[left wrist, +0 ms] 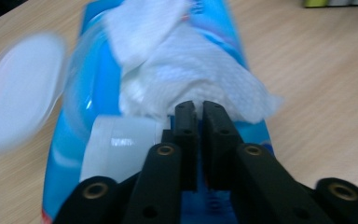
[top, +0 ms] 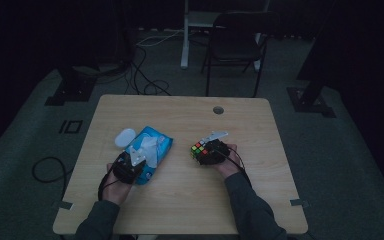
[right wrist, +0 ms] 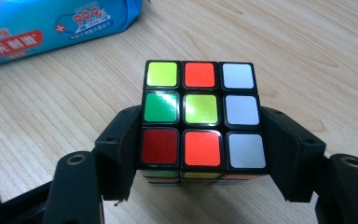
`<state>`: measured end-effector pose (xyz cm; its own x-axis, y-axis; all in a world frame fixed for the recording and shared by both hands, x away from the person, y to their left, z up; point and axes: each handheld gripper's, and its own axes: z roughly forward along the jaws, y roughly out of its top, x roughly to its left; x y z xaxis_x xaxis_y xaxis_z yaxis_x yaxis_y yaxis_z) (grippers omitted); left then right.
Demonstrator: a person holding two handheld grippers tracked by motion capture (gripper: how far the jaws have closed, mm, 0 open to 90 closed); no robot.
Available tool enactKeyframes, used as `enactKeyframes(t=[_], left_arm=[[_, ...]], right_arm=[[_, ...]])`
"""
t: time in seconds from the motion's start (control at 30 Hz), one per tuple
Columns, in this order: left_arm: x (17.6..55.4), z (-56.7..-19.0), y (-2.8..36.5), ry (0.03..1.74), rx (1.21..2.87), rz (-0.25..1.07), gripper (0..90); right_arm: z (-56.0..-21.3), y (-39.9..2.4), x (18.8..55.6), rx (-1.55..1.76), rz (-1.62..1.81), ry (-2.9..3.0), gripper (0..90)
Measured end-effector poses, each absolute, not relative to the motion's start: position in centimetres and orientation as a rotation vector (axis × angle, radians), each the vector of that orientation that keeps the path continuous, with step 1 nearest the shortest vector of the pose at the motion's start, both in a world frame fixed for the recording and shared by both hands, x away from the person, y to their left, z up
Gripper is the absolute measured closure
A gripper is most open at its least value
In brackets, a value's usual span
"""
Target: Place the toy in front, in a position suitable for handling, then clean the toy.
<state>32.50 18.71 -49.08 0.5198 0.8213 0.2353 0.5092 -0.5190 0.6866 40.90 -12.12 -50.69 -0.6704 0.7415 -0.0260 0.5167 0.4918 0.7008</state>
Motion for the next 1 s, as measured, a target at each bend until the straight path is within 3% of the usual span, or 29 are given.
enactKeyframes(t=[0.23, 0.53, 1.0], left_arm=[[31.8, -49.2, 19.8, 1.022, 2.125, 0.654, 63.9], [32.3, -47.6, 19.7, 0.977, 2.064, 0.649, 58.7], [37.0, -47.8, 18.8, 1.016, 2.091, 0.66, 49.5]], right_arm=[[-50.8, -12.2, 40.9, 1.057, 0.987, 2.413, 34.1], [-50.8, -12.3, 40.8, 1.057, 0.992, 2.407, 34.1], [-50.9, -12.3, 40.8, 1.058, 1.004, 2.407, 34.0]])
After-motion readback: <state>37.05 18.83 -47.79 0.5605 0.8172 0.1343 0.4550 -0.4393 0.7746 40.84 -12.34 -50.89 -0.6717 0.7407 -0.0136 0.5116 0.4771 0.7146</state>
